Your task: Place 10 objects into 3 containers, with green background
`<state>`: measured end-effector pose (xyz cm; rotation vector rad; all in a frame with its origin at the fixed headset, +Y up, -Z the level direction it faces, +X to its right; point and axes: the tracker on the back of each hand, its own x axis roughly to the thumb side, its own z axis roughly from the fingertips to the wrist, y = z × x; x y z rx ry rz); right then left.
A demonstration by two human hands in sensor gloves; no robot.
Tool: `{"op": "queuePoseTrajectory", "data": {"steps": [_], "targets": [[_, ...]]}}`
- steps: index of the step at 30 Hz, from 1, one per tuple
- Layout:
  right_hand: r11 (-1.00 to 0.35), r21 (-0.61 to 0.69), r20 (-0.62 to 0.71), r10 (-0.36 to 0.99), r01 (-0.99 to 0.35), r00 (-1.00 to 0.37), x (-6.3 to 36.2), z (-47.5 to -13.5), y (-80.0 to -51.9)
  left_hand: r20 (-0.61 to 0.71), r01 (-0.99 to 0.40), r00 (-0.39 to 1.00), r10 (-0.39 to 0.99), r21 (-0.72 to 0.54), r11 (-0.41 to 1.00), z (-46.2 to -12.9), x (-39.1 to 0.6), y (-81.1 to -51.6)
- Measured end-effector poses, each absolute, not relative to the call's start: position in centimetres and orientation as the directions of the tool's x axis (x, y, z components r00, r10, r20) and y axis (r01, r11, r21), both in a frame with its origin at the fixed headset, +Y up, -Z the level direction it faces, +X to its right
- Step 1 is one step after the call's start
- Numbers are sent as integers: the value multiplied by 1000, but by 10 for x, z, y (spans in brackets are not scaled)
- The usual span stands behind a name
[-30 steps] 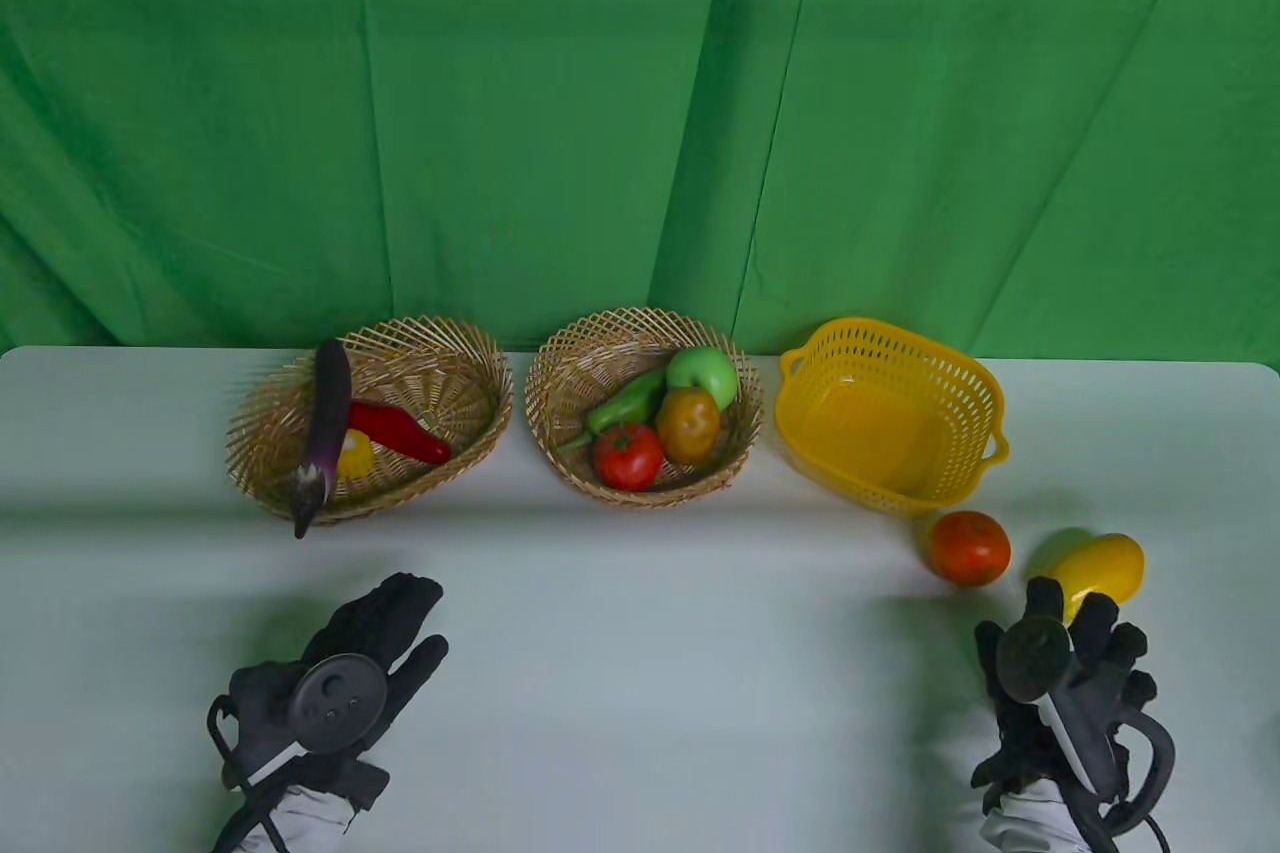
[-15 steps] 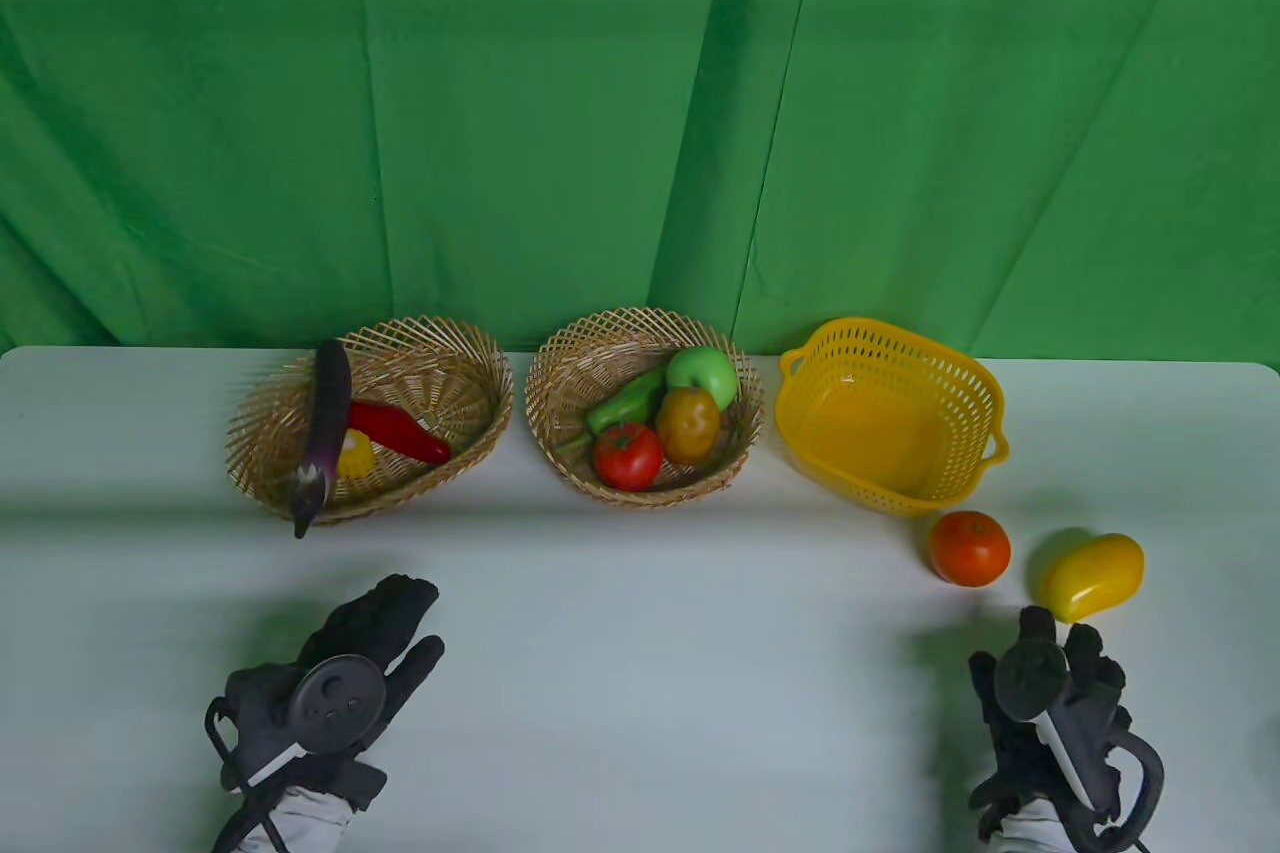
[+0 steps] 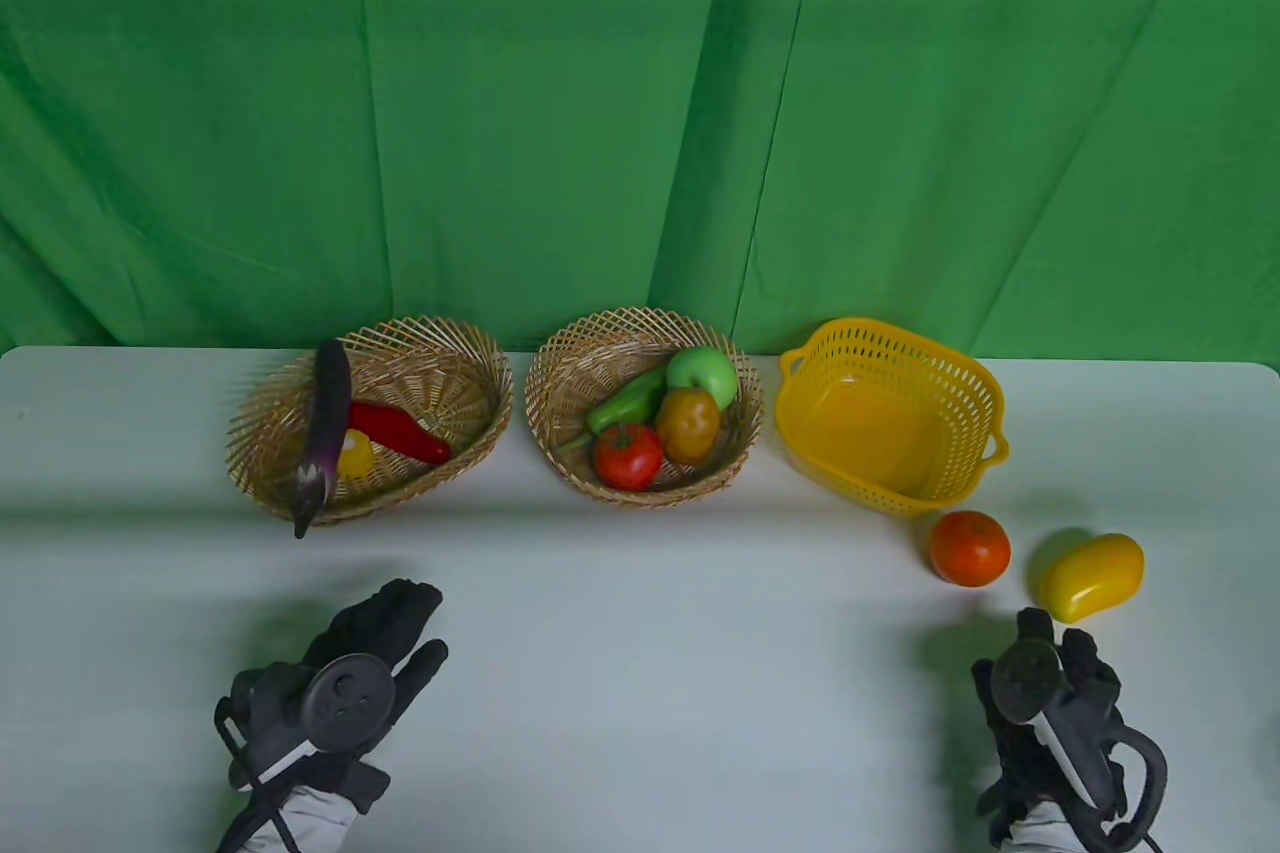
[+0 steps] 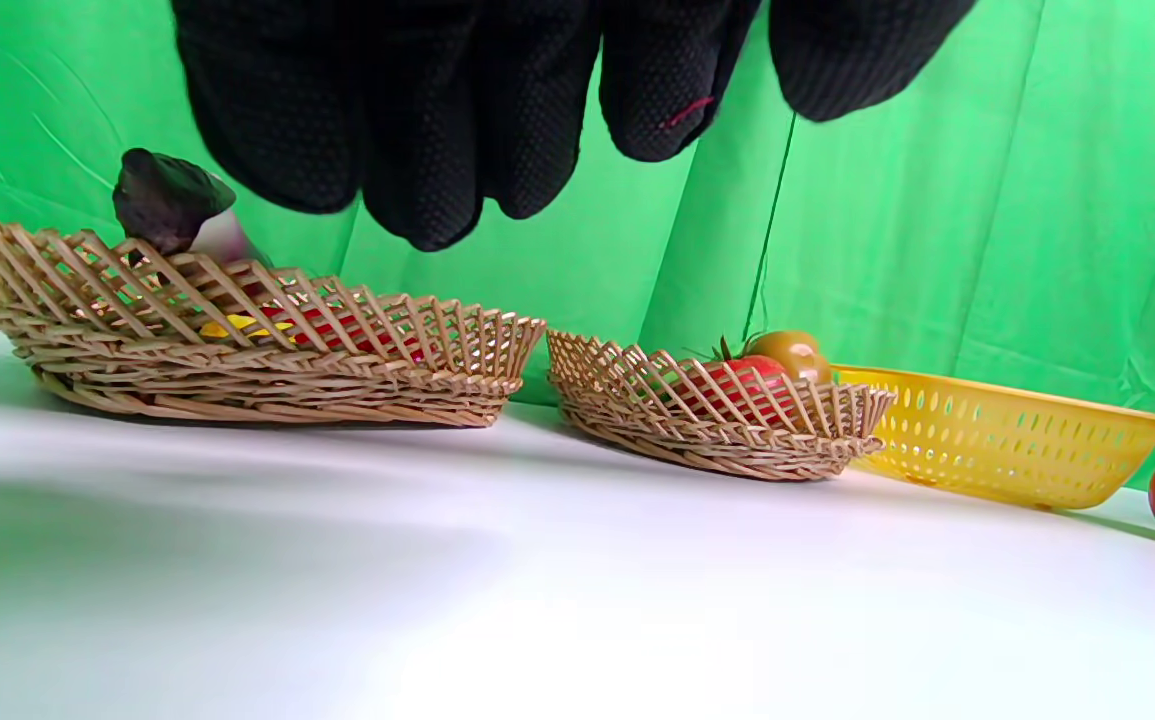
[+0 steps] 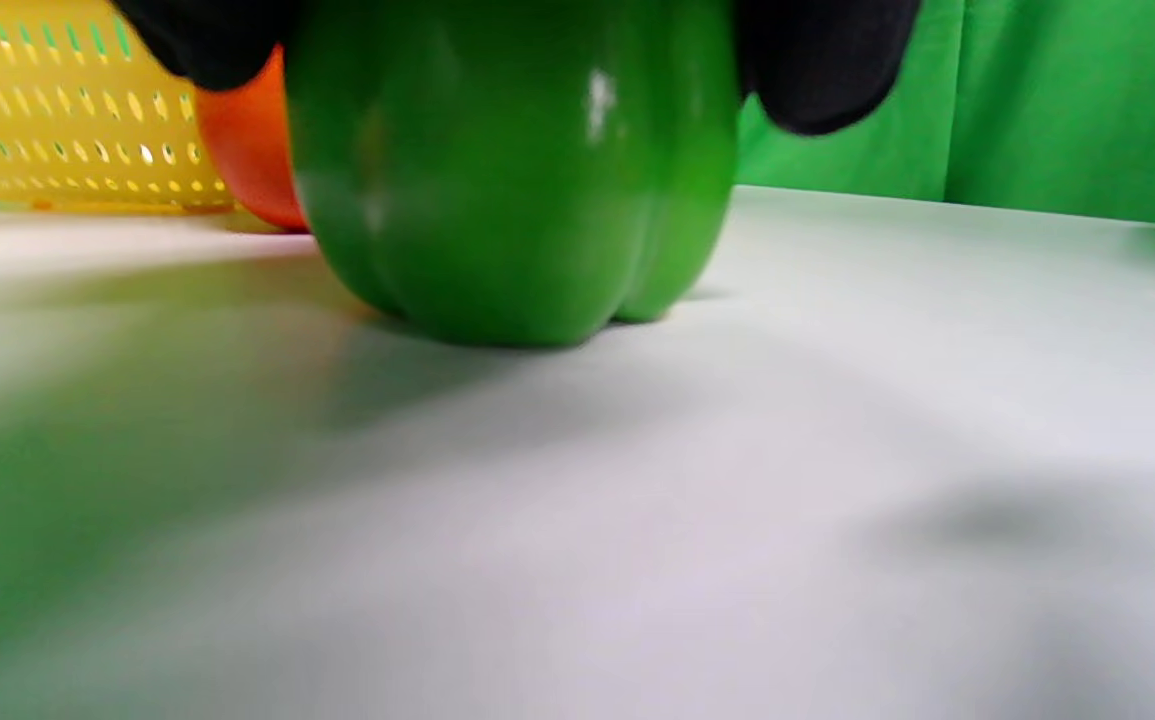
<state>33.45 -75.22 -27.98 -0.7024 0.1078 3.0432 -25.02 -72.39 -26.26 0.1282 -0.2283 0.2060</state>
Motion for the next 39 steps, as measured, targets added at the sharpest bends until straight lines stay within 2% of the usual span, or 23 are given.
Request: {"op": "queuePoseTrajectory", "data": {"steps": [6,14,20,34,39], "targets": [[-995,94,-416,-10,-32,-909,336,-281,-750,236,-213,954,186,92,973,-263,-249,-724],[-978,209,-343,-81,8,-936,327,-287,-735,228,-205,957,180,91,974,-263,-250,-724],[-961,273,-277,-43,-36,-960,314,-292,-722,229,-208,956,183,93,974,-263,-250,-724],[-979,206,-116,-28,3,-993,260,-324,-676,220,-204,959,181,91,975,-263,-252,-725],[-992,129,-101,-18,5,-995,244,-345,-653,223,-201,959,177,89,976,-263,-251,-725]]}}
